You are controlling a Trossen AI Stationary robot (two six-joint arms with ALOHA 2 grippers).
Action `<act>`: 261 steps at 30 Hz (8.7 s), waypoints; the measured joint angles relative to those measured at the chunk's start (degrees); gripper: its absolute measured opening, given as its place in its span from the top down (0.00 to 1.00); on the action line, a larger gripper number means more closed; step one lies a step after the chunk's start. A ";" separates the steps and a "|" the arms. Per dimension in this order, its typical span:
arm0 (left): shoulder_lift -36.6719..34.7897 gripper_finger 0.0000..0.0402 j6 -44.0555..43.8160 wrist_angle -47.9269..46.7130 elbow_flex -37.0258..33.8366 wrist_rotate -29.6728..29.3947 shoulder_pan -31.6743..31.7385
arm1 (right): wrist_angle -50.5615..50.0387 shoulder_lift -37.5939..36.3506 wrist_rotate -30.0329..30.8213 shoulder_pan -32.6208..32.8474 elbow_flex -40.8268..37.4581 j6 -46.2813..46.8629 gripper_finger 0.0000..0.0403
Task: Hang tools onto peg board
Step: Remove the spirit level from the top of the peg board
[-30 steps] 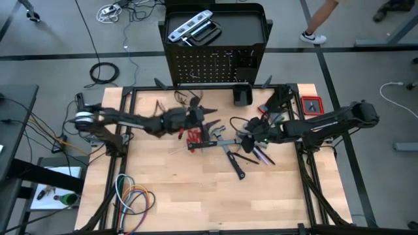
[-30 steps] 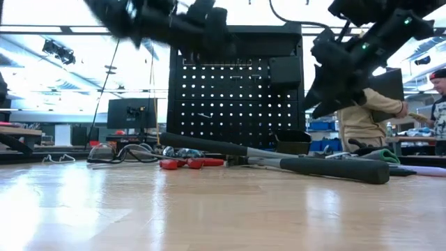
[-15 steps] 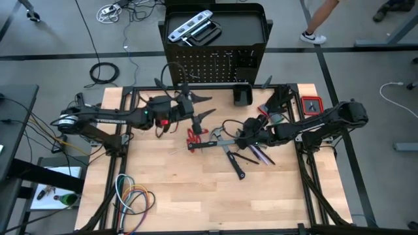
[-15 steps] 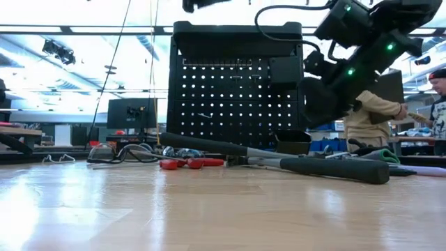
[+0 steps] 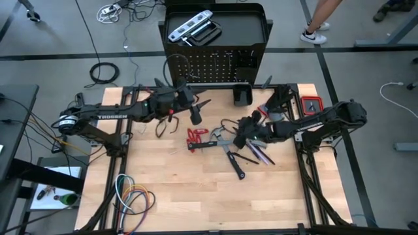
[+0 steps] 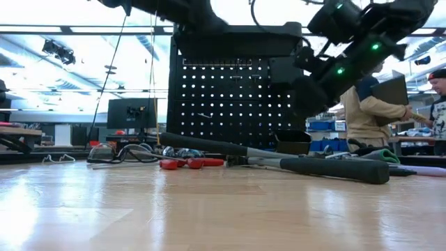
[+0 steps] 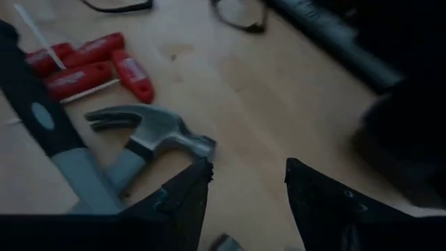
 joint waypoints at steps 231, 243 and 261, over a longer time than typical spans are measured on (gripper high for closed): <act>34.13 0.49 12.49 -39.89 76.87 -12.13 28.14 | -18.59 -19.85 -67.24 -44.60 37.70 5.99 0.69; 36.09 0.49 26.92 -37.39 76.96 -22.86 28.52 | -18.59 -19.96 -67.46 -44.57 37.70 7.37 0.69; 32.83 0.50 -1.54 -45.78 77.16 -3.18 32.07 | -18.61 -19.91 -67.47 -44.64 37.70 7.89 0.69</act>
